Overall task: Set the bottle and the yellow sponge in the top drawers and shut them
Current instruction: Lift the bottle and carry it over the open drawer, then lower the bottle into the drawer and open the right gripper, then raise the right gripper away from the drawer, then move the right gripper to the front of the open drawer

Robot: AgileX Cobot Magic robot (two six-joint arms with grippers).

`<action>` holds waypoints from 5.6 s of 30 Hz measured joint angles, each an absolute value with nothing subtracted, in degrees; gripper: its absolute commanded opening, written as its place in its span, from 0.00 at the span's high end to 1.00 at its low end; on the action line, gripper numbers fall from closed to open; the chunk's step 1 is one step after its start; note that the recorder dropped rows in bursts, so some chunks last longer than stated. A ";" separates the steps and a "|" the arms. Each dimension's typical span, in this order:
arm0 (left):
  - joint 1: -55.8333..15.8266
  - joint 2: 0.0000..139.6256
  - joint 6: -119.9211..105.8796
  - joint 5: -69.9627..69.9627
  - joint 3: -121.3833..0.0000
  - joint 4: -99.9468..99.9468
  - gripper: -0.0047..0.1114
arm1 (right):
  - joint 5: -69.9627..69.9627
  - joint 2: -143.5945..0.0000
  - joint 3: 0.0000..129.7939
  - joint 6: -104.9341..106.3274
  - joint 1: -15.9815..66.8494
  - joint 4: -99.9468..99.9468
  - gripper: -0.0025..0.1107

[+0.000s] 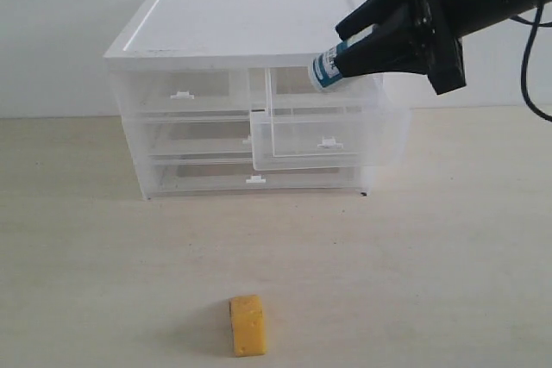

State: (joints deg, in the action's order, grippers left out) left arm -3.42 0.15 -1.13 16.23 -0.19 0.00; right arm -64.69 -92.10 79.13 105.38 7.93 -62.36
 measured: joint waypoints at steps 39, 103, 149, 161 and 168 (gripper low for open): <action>-3.42 0.15 -1.13 16.23 -0.19 0.00 0.92 | -68.39 -117.65 86.63 119.25 5.91 -85.73 0.53; -3.42 0.15 -1.13 16.23 -0.19 0.00 0.92 | -42.34 -71.99 62.66 21.19 6.12 -38.26 0.98; -3.42 0.15 -1.13 16.23 -0.19 0.00 0.92 | 63.76 -95.29 22.07 2.48 37.04 -13.33 0.98; -3.42 0.15 -1.13 16.23 -0.19 0.00 0.92 | 63.60 -104.91 31.43 -1.32 37.12 -10.29 0.98; -3.42 0.15 -1.13 16.23 -0.19 0.00 0.92 | 63.07 -107.62 34.00 -1.32 37.22 -11.11 0.98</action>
State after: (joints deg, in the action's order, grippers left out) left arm -3.42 0.15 -1.13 16.23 -0.19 0.00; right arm 63.07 -107.62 34.00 -1.32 37.22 -11.11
